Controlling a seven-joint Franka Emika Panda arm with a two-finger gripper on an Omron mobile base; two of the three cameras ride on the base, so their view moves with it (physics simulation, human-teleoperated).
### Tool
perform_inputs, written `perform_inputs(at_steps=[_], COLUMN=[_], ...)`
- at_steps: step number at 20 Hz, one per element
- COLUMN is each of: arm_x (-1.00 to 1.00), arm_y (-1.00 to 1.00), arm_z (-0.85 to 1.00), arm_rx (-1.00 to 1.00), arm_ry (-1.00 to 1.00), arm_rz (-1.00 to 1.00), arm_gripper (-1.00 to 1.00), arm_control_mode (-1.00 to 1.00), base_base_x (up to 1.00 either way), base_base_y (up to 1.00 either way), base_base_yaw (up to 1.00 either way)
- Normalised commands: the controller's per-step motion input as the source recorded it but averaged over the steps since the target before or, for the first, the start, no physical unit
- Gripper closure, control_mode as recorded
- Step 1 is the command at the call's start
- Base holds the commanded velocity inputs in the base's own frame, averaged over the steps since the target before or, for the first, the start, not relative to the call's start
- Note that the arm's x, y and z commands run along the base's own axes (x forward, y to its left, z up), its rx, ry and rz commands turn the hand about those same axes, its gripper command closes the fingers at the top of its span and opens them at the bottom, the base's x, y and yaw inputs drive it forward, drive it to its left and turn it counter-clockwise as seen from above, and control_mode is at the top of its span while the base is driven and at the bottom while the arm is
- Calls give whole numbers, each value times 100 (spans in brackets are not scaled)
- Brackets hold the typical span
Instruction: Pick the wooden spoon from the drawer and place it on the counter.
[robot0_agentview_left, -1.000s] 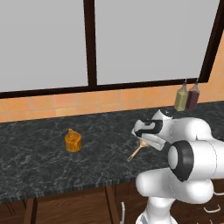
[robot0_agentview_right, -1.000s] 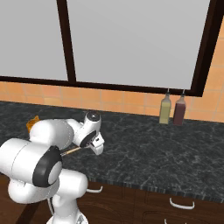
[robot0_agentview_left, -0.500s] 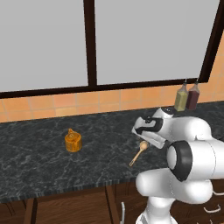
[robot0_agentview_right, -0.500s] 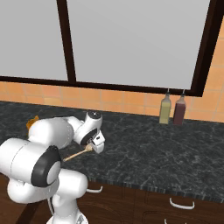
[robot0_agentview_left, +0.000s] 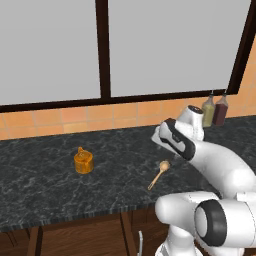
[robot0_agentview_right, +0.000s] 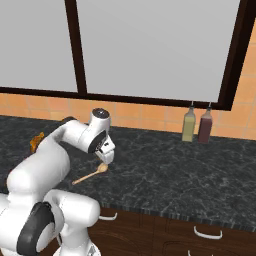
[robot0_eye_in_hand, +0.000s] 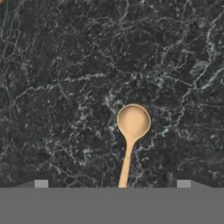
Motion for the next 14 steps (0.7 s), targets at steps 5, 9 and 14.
perform_inputs(at_steps=[5, 9, 14], arm_x=[-97, -100, -96], arm_y=[25, 38, -4], arm_z=[72, 53, 66], arm_rx=[-13, -19, -10], arm_ry=[0, 0, 0], arm_rz=[24, 22, 16], arm_gripper=[-100, -100, -100], arm_control_mode=[-100, -100, -100], base_base_x=[0, 0, 0], base_base_y=[0, 0, 0], base_base_yaw=[0, 0, 0])
